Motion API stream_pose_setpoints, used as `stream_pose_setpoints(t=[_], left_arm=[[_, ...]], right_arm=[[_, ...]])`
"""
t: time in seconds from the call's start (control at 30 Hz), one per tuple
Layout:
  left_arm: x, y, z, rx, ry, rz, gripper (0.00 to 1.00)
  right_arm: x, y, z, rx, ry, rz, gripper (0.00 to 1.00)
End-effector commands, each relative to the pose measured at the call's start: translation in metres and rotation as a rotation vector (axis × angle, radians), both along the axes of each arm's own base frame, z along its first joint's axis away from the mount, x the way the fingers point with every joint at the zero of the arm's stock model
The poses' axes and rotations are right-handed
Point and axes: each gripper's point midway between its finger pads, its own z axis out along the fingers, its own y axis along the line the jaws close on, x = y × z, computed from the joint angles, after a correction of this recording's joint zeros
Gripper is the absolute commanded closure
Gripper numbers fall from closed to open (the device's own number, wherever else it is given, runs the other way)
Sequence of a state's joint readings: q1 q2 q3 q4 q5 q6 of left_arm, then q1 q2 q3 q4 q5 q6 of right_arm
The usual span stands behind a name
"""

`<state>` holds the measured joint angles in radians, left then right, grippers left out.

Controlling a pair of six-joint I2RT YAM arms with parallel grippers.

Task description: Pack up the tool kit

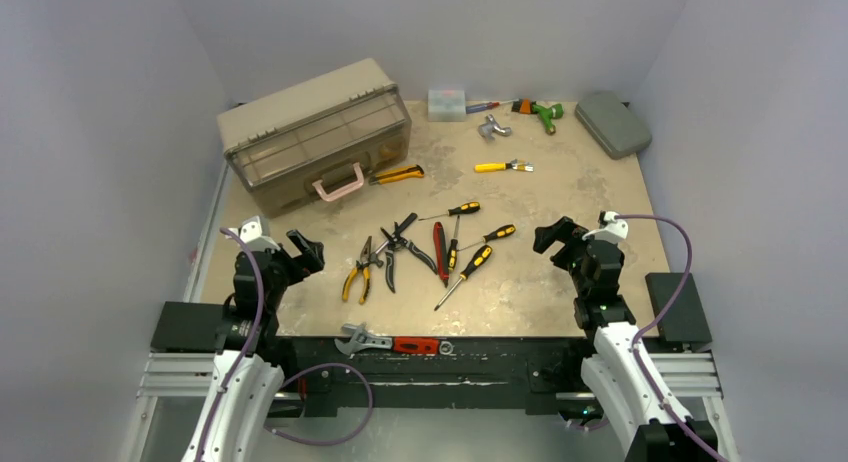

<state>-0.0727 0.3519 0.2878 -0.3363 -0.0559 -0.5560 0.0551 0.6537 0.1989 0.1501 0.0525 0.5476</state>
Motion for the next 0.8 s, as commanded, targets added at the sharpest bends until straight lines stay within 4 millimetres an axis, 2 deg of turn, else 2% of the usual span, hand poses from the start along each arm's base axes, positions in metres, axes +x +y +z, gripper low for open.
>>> stream_pose_setpoints(t=[0.0,0.37,0.57,0.7,0.77], left_arm=[[0.005,0.001,0.011,0.018,-0.036,-0.002,0.02],[0.007,-0.004,0.008,0.013,-0.029,-0.031,0.02],[0.008,-0.008,0.009,0.014,-0.044,-0.063,0.02],[0.008,-0.013,0.011,0.008,-0.058,-0.088,0.03],[0.008,-0.014,0.011,0.008,-0.058,-0.094,0.03]], right_arm=[[0.006,0.003,0.02,0.016,-0.063,0.008,0.01],[0.005,0.006,0.02,0.025,-0.07,0.028,0.01],[0.007,0.047,0.041,0.058,-0.175,0.271,0.01],[0.011,0.076,0.049,0.166,-0.192,0.407,0.01],[0.015,0.097,0.056,0.234,-0.189,0.485,0.01]])
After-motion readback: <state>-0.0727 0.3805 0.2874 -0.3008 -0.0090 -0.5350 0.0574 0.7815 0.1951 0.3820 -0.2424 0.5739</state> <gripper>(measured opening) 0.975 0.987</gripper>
